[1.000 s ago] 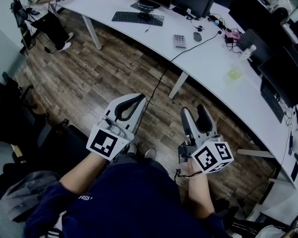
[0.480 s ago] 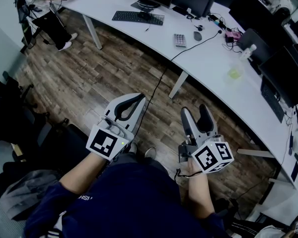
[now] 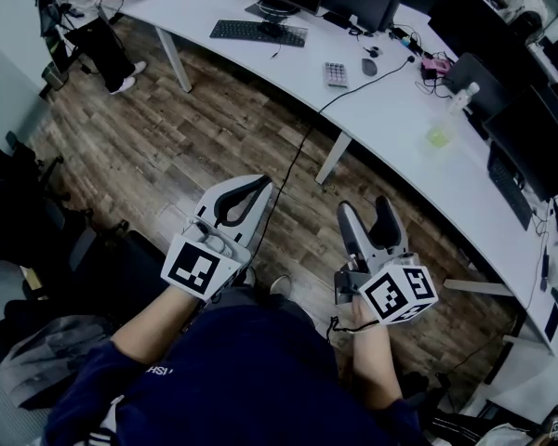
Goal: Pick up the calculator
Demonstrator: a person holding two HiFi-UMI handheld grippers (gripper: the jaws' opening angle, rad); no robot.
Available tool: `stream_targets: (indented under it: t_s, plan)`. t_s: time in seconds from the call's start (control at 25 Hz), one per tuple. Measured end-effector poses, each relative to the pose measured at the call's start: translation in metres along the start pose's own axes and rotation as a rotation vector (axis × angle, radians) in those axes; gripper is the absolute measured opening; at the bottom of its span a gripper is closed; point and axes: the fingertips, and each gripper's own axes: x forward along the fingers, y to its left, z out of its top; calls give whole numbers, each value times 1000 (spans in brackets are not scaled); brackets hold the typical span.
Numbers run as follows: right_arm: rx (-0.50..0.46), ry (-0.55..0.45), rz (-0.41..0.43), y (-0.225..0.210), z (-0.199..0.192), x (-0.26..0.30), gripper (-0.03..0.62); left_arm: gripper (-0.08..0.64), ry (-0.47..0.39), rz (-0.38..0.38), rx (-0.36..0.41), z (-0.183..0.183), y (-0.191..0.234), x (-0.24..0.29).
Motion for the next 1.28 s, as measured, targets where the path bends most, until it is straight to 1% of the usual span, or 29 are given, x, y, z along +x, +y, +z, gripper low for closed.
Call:
stream_targets:
  t_s: [0.56, 0.8, 0.92, 1.12, 1.28]
  plan:
    - [-5, 21, 45, -1, -3, -16, 466, 32, 0, 27, 5, -1, -20, -7]
    - [-4, 26, 58, -9, -3, -25, 473, 32, 1, 49, 4, -2, -29, -6]
    - [-2, 31, 66, -12, -2, -27, 488, 32, 4, 60, 4, -3, -31, -6]
    - [-1, 31, 66, -18, -1, -30, 489, 32, -4, 70, 13, 0, -33, -2]
    - [-1, 27, 67, -23, 2, -30, 489, 32, 10, 75, 31, 3, -33, 3]
